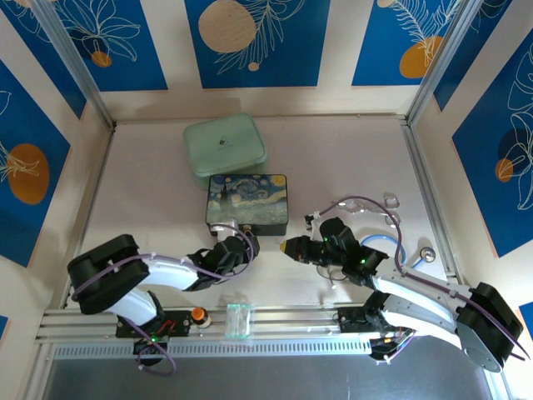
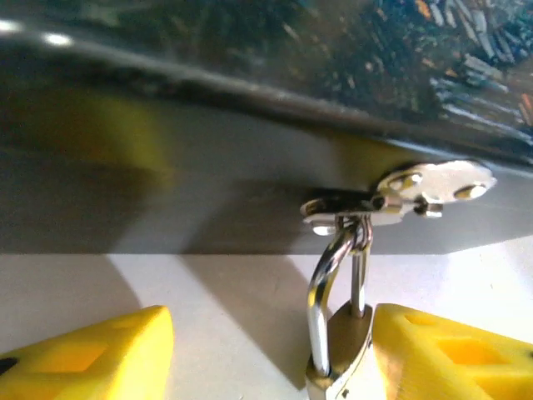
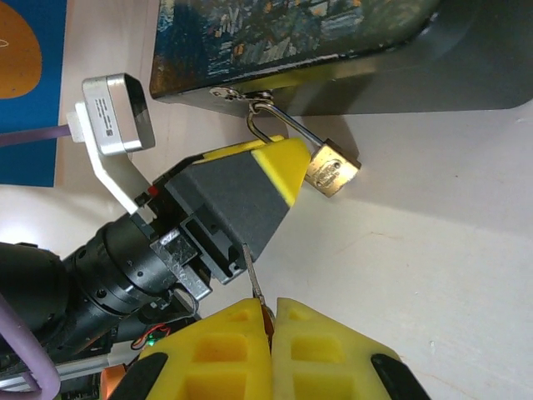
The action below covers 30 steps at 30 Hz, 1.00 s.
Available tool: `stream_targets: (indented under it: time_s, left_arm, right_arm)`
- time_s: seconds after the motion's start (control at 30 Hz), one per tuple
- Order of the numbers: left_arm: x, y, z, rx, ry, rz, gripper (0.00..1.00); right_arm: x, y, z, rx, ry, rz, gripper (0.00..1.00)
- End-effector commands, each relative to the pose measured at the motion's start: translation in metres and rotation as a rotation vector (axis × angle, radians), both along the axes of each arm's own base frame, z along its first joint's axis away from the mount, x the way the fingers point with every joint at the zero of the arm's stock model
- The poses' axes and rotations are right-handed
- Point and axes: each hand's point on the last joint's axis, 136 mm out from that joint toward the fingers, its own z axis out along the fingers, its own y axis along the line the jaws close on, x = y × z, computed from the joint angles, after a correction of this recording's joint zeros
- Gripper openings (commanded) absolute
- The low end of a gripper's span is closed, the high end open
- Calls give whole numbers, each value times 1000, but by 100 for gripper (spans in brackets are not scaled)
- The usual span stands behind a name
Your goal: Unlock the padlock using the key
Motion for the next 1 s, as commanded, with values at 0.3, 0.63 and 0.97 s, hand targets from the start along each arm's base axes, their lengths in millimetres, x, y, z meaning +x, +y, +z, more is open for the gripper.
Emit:
stream_targets:
  time_s: [0.3, 0.63, 0.97]
  left_arm:
    - [-6, -30, -20, 12, 74, 38, 46]
    - [-12, -25, -19, 28, 113, 40, 18]
    - [-17, -42, -3, -145, 178, 29, 7]
  right_arm:
    - [1, 1, -13, -5, 16, -30, 0]
    - [1, -2, -30, -17, 56, -56, 0]
    - [0, 3, -42, 103, 193, -87, 0]
